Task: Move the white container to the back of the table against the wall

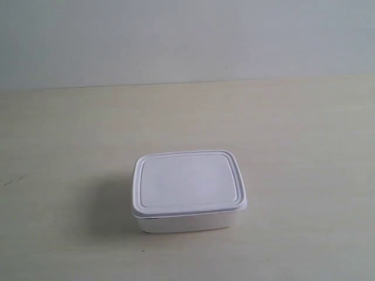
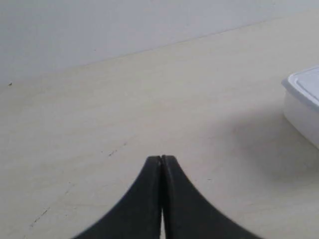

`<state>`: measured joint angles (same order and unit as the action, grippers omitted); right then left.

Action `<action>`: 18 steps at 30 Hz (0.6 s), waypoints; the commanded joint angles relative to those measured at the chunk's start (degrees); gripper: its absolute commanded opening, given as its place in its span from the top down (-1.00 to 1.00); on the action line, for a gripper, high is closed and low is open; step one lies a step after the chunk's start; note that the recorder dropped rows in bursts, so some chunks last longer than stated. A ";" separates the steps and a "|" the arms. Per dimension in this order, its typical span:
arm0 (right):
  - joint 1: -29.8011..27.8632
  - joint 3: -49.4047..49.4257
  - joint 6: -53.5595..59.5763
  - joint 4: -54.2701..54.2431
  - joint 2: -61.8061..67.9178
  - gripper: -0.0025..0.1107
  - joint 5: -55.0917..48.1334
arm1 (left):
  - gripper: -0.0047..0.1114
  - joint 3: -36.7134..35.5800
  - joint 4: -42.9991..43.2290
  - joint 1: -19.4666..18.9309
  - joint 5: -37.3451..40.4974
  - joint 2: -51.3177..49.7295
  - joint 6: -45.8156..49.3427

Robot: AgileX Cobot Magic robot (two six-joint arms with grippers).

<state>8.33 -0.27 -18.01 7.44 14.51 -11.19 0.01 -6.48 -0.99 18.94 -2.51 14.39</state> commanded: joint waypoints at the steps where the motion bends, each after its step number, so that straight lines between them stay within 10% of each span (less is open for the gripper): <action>1: -0.29 0.27 -0.16 0.18 -0.46 0.96 7.43 | 0.92 -0.01 -13.75 -0.16 -2.34 0.41 -1.77; 11: -0.29 0.27 -6.62 -0.06 -0.46 0.96 22.35 | 0.92 -0.01 -48.67 -0.16 -11.21 0.41 -1.14; 18: -0.29 0.27 -6.62 0.00 -0.46 0.96 22.32 | 0.92 -0.01 -49.62 -0.16 -22.01 0.41 -1.30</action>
<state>8.33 -0.27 -24.60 7.32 14.51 10.13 0.01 -55.50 -0.99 0.00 -2.51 13.38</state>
